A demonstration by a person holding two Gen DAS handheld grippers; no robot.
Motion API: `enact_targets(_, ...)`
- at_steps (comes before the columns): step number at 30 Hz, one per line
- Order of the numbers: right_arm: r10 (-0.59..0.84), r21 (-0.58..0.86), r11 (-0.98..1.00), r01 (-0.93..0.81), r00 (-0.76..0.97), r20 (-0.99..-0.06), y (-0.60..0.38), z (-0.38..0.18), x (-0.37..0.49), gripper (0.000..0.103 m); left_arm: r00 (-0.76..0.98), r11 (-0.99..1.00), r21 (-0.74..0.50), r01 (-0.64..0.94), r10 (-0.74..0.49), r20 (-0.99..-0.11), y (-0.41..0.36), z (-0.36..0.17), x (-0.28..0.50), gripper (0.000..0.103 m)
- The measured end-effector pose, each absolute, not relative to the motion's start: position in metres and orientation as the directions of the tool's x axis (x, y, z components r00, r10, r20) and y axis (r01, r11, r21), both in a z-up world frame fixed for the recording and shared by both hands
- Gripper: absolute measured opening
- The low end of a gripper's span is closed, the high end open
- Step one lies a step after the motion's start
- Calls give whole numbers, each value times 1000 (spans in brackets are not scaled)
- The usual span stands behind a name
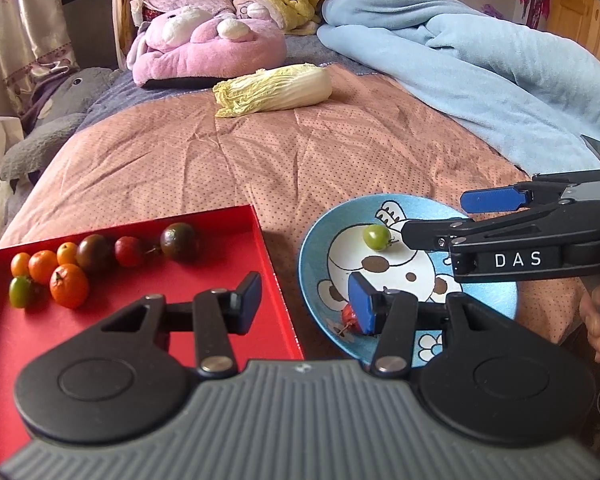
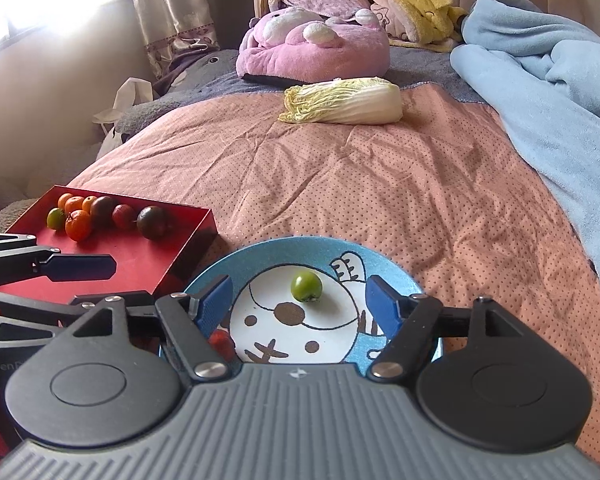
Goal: Organize fruits
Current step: 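Withdraw both tools from the plate back over the red tray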
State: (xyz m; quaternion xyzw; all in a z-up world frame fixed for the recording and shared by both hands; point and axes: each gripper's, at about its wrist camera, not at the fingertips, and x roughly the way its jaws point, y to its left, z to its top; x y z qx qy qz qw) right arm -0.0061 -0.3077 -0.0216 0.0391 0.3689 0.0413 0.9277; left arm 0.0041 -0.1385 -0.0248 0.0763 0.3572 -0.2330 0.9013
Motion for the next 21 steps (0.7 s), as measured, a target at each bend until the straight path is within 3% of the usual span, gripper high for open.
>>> enact_targets(7,127,109,991,-71,718,-684,-295,-20,-5,78,644,889,-27,457,-351,-679,-126,-24,5,51)
enact_targets(11,131,110,991,-76,719,-682,-290,-19,-3,85,650,895,-23,445,-341,-679,-118,-24,6,51)
enact_targets(21,168,111,986,-126,720,-674,-266,-12,2,85,671,918,-20,396,-304,-677,-91,-21,13,51)
